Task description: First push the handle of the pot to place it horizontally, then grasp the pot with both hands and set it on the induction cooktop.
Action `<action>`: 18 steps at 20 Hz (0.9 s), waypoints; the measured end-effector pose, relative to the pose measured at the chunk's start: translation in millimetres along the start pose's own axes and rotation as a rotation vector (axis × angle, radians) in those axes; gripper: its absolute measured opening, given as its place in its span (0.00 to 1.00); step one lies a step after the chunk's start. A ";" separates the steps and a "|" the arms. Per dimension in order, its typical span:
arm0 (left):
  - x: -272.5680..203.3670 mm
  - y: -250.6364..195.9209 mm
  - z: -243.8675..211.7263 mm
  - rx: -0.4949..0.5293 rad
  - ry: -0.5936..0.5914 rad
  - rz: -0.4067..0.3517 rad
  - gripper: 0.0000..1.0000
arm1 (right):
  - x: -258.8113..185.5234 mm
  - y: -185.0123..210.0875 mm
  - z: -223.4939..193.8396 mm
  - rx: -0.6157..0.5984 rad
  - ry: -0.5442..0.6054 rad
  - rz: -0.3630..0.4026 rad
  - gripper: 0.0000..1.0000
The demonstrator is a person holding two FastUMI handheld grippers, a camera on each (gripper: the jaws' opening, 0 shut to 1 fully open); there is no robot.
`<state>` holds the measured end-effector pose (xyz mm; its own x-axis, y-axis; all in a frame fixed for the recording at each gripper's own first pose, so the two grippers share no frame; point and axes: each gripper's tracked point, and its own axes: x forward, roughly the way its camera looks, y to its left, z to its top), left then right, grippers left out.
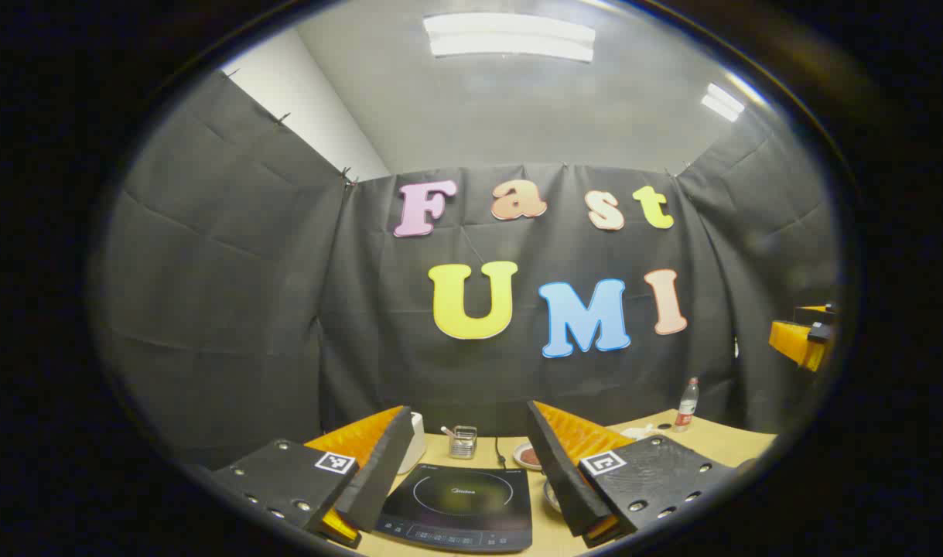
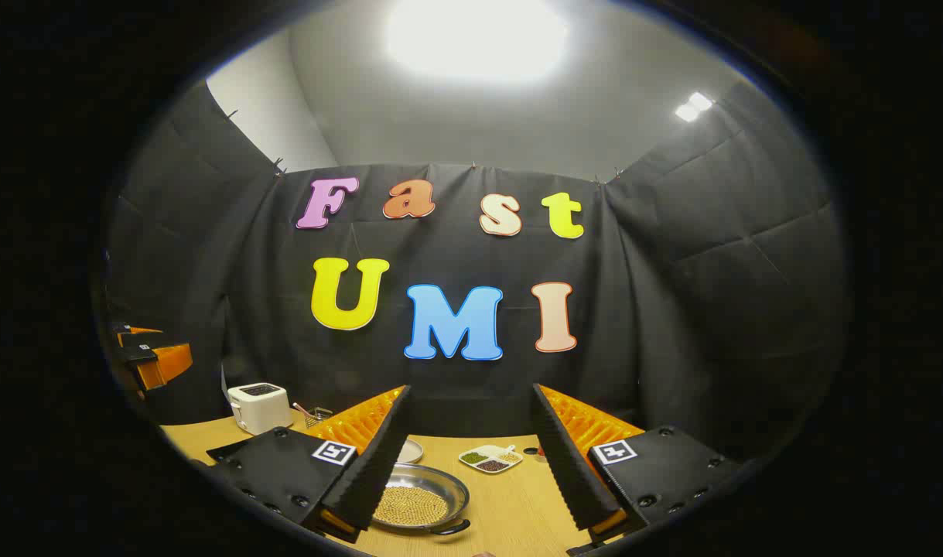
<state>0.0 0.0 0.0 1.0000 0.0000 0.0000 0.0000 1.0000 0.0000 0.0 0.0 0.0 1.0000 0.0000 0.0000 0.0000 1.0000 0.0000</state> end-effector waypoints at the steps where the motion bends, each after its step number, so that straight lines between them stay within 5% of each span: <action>1: 0.0 -0.7 -0.4 0.007 0.001 -0.003 0.87 | 1.3 -2.4 -1.1 -0.002 0.001 -0.007 0.92; 18: -3.8 23.2 -0.2 0.034 0.000 0.015 0.87 | 10.8 12.7 -19.4 0.014 0.067 0.006 0.92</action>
<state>-3.8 23.2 -0.2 0.9999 0.0152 -0.0001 -0.0152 0.9993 0.0343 10.8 12.7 -19.4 0.9977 0.0066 -0.0673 -0.0056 0.9999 0.0147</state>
